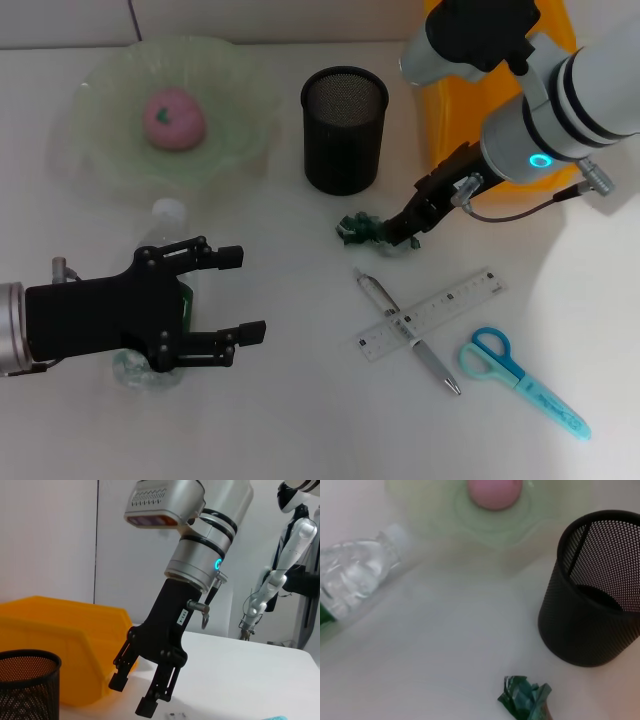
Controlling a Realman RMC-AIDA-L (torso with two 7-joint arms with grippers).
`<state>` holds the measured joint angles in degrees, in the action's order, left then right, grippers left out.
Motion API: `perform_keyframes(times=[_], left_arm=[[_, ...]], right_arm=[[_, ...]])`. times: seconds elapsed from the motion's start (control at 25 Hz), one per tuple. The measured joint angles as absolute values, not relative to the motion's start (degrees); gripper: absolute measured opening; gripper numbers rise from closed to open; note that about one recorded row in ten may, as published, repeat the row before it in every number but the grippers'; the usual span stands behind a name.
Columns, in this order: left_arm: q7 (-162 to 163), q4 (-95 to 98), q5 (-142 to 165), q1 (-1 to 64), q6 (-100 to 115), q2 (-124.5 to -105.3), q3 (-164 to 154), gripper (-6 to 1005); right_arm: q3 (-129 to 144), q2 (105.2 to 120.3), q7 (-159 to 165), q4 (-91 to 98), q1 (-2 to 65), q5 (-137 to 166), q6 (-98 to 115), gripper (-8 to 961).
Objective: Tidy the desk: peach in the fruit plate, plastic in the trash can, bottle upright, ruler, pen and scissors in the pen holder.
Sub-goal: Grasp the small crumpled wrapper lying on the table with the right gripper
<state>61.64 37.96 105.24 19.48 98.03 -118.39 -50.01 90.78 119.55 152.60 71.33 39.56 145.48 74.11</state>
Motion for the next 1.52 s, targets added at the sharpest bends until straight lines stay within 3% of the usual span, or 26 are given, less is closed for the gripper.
perform_keyframes(times=[1.16, 1.52], left_arm=[[61.61, 37.97, 105.2, 19.39, 98.09, -118.32, -49.75, 825], [61.48, 37.97, 105.21, 19.33, 98.08, -118.3, -49.59, 818]], right_arm=[[93.87, 119.74, 151.54, 54.02, 46.93, 140.2, 63.41, 631], [94.13, 119.73, 150.95, 50.09, 48.62, 140.16, 62.21, 503]])
